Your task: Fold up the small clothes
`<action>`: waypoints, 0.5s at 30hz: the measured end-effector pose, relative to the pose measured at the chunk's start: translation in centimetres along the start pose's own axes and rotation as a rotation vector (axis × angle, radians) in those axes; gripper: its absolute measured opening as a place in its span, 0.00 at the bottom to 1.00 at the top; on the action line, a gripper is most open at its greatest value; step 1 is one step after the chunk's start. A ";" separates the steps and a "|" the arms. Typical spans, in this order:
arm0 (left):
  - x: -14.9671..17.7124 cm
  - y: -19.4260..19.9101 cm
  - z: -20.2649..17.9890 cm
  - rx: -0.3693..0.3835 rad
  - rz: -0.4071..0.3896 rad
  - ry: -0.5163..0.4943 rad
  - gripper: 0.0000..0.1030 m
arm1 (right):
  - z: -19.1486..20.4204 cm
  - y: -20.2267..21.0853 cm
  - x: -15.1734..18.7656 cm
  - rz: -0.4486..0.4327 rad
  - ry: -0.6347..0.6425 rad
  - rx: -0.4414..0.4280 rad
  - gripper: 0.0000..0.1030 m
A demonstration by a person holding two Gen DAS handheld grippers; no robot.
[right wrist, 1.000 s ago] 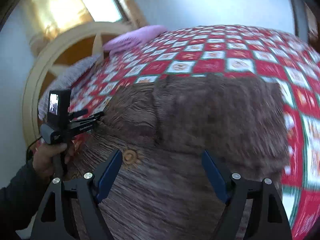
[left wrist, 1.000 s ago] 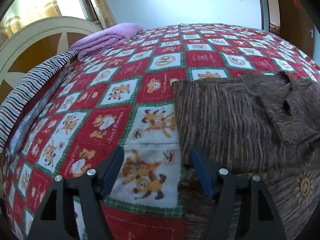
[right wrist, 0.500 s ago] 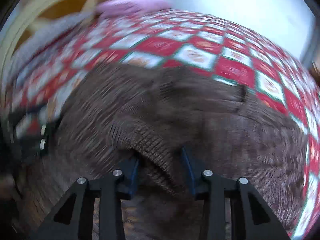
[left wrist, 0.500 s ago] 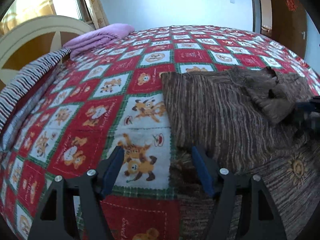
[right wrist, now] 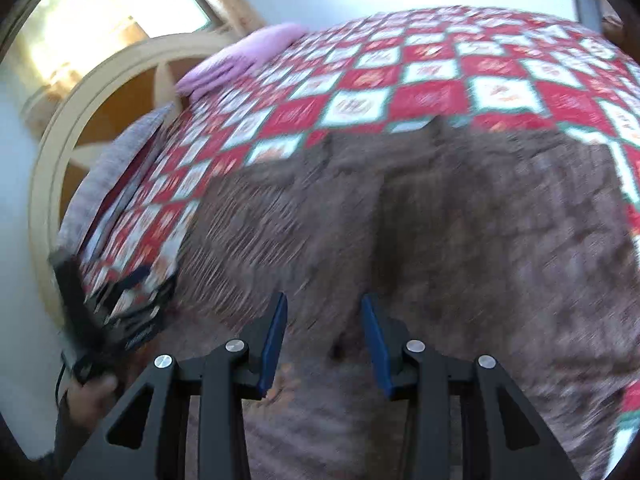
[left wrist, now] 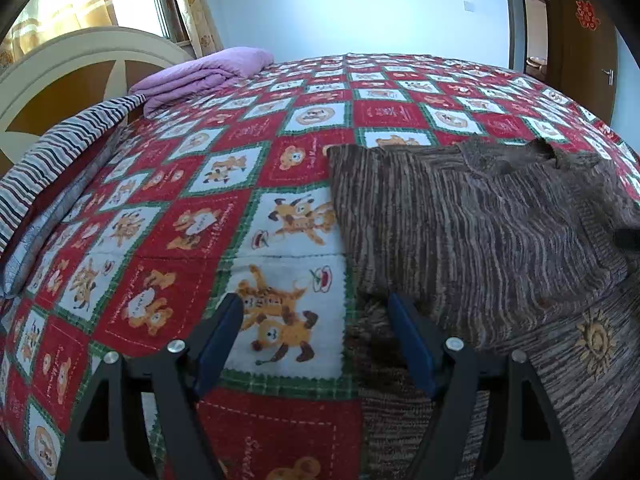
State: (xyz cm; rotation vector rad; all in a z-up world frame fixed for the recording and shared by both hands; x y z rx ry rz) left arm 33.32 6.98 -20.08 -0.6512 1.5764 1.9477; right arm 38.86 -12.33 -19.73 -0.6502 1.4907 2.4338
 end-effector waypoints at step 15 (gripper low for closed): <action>0.0 0.1 -0.2 -0.039 -0.005 -0.018 0.78 | -0.1 -1.1 3.2 0.007 0.047 0.025 0.23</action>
Point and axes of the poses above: each gripper's, at about its wrist camera, not at the fingertips, and y roughly against the way its jaws point, z to its left, x to its underside, the point moved 7 cm from there along -y, roughly the way its jaws point, and after that the axes turned 5 degrees about -y, right-handed, at the moved point
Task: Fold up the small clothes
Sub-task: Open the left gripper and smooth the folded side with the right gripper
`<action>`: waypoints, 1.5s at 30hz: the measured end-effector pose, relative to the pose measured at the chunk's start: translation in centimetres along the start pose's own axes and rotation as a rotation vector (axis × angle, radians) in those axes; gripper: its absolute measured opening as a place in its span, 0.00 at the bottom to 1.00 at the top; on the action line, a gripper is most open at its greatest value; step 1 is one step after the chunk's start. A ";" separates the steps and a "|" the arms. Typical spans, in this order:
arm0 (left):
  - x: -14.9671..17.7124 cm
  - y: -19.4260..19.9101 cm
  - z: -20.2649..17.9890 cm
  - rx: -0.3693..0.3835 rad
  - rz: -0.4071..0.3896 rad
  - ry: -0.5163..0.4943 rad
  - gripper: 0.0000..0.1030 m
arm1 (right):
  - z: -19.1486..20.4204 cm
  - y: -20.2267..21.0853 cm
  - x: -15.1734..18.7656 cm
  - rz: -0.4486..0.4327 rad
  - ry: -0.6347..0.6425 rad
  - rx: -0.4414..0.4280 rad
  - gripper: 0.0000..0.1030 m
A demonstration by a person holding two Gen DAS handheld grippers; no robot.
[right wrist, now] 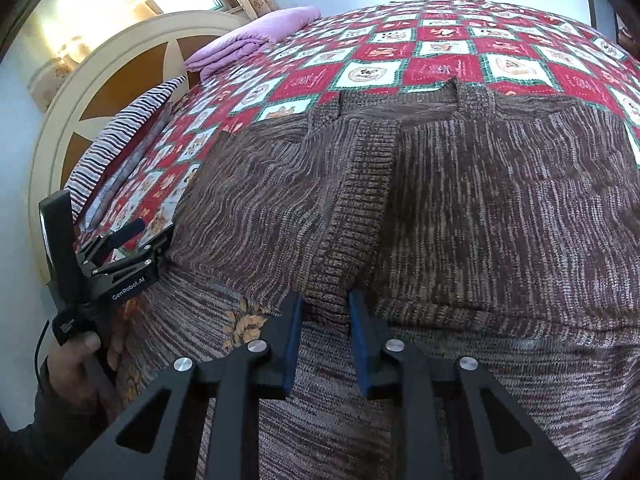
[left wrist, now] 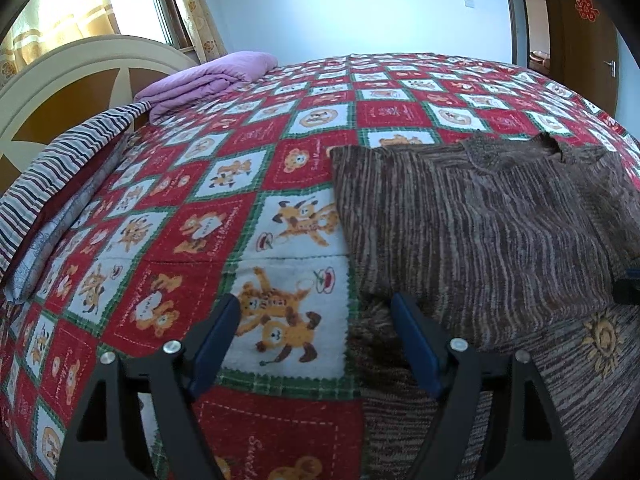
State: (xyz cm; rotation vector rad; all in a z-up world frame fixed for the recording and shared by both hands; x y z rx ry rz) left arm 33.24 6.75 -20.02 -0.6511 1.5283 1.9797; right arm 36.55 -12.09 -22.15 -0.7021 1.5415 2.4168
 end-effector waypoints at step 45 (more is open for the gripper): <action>-3.5 -2.9 -1.7 -0.024 0.024 -0.071 1.00 | 6.1 -4.5 -1.2 -0.113 0.358 0.287 0.36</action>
Point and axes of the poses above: each gripper's, at about its wrist camera, not at the fingertips, and y roughly against the way its jaws point, z to its left, x to its underside, the point moved 7 cm from there along -y, roughly the way its jaws point, and after that the axes turned 5 degrees about -y, right-handed, at the moved point
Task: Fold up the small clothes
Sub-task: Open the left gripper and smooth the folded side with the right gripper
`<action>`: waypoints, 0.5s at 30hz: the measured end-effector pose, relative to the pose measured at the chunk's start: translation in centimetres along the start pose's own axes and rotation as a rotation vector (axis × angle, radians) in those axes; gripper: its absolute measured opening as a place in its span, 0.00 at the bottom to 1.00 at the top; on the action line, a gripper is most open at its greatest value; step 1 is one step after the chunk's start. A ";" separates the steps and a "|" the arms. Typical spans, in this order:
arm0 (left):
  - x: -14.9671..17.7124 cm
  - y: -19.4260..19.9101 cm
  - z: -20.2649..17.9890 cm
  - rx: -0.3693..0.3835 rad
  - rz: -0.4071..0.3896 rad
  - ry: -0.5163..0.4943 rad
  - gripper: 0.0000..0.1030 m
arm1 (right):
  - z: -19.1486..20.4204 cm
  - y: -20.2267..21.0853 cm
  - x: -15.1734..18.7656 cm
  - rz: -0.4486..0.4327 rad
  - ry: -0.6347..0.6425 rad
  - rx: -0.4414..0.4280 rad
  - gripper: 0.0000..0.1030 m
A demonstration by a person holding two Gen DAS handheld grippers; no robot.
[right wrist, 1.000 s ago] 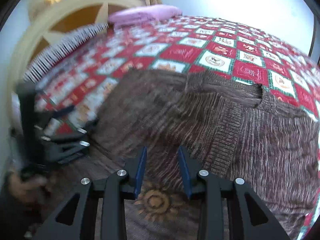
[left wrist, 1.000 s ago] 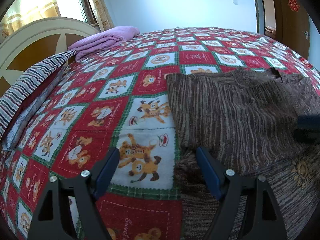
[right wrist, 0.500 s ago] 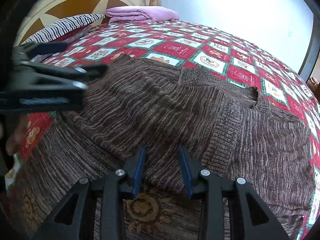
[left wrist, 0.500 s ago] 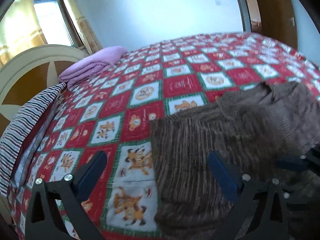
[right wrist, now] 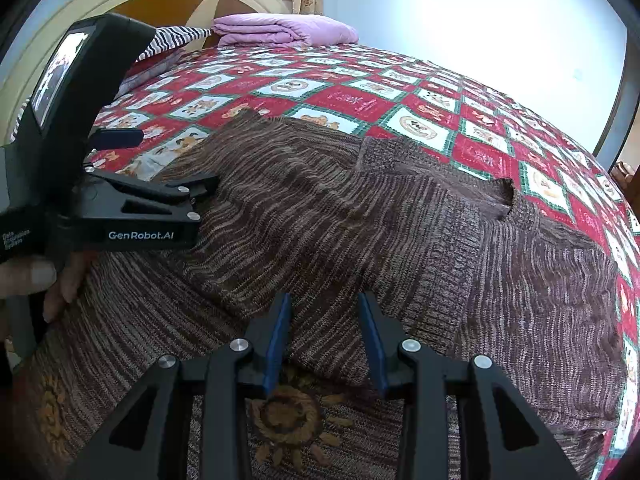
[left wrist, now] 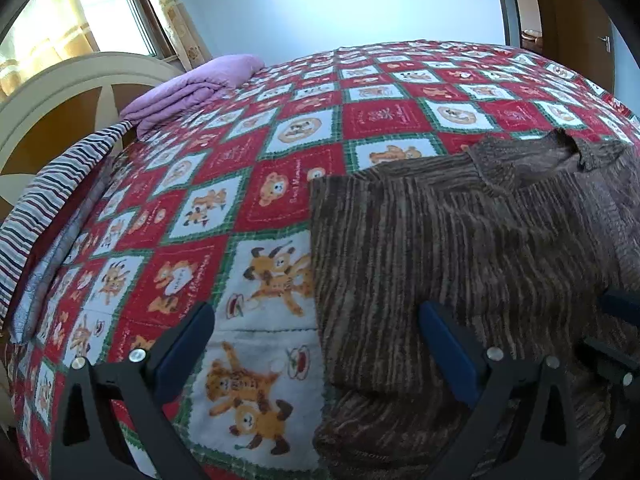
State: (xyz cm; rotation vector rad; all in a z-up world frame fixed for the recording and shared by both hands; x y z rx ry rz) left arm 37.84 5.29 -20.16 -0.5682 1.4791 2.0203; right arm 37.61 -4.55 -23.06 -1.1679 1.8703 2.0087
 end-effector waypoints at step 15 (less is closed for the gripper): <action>0.6 0.3 0.5 -0.037 -0.008 -0.011 1.00 | -0.1 0.2 0.0 -0.010 -0.007 -0.011 0.37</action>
Point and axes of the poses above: each gripper's, at about its wrist camera, not at the fingertips, and y roughly against the way its jaws point, z to its left, x to its underside, the point moved 7 cm from there along -y, roughly the way its jaws point, and after that the axes turned 5 degrees about -y, right-handed, at the moved point
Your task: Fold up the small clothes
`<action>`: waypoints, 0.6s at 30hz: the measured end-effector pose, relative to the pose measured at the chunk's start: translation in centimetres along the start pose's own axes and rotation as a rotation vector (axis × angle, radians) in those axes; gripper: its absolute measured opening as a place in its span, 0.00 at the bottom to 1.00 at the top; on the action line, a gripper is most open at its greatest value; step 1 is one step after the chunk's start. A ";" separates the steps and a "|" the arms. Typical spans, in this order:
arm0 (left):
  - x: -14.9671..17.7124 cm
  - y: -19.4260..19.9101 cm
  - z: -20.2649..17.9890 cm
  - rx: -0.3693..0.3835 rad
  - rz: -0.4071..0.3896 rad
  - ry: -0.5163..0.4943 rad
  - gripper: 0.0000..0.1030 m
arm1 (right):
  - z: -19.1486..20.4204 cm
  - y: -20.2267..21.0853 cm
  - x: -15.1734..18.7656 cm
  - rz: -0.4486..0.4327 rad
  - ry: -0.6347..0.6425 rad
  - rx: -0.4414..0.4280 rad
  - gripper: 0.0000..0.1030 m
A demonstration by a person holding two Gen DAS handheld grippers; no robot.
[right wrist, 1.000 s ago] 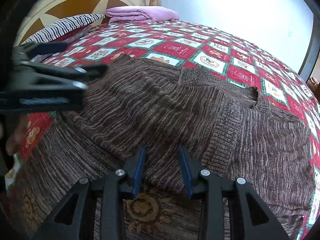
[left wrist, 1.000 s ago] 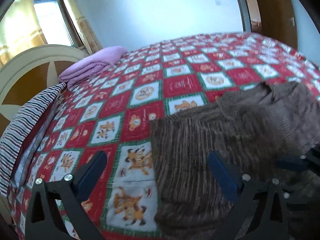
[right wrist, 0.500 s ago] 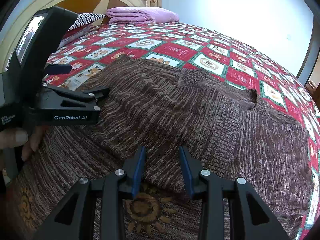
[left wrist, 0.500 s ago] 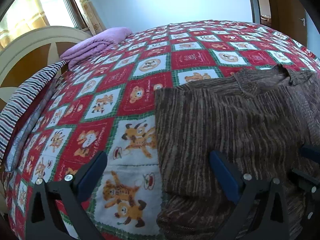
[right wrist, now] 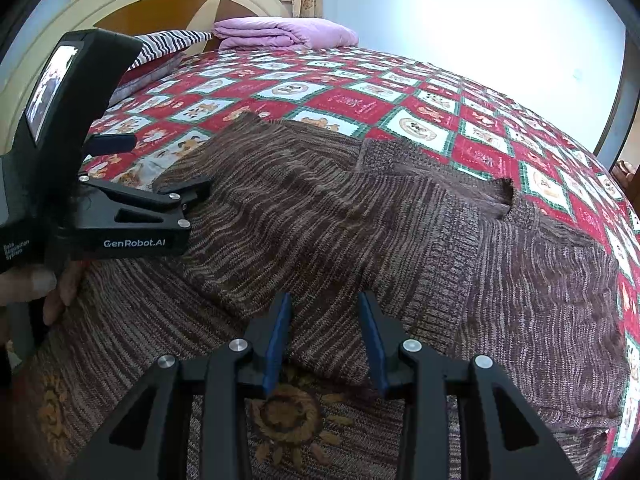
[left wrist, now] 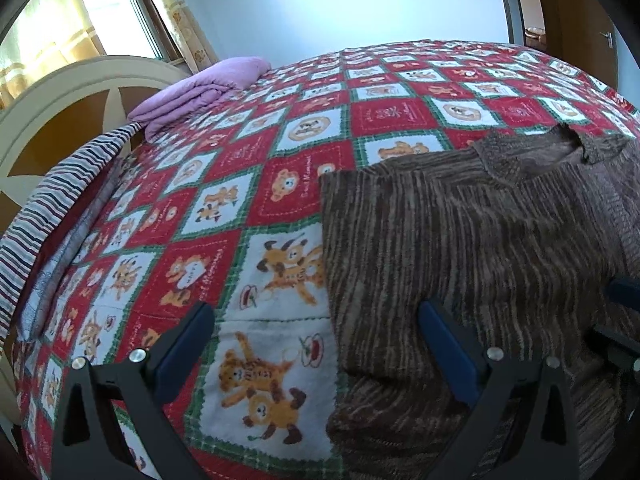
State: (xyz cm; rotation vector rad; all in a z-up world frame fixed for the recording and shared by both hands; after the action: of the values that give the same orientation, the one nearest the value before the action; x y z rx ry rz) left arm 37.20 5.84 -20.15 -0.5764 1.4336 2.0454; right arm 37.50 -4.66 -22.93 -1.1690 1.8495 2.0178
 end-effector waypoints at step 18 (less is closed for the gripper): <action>-3.8 -0.7 0.3 -0.046 -0.025 -0.049 1.00 | -0.1 0.2 0.0 -0.004 0.001 0.001 0.37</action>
State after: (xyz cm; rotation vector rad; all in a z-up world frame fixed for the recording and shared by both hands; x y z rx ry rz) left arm 40.49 5.57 -18.15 -0.5568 1.3478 2.0635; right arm 37.45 -4.78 -22.75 -1.1731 1.8470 2.0139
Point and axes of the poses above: each gripper's, at about its wrist camera, not at the fingertips, and y roughly against the way its jaws point, z to its left, x to its underside, the point moved 7 cm from there along -y, roughly the way its jaws point, and after that the axes turned 5 degrees about -y, right-handed, at the moved point
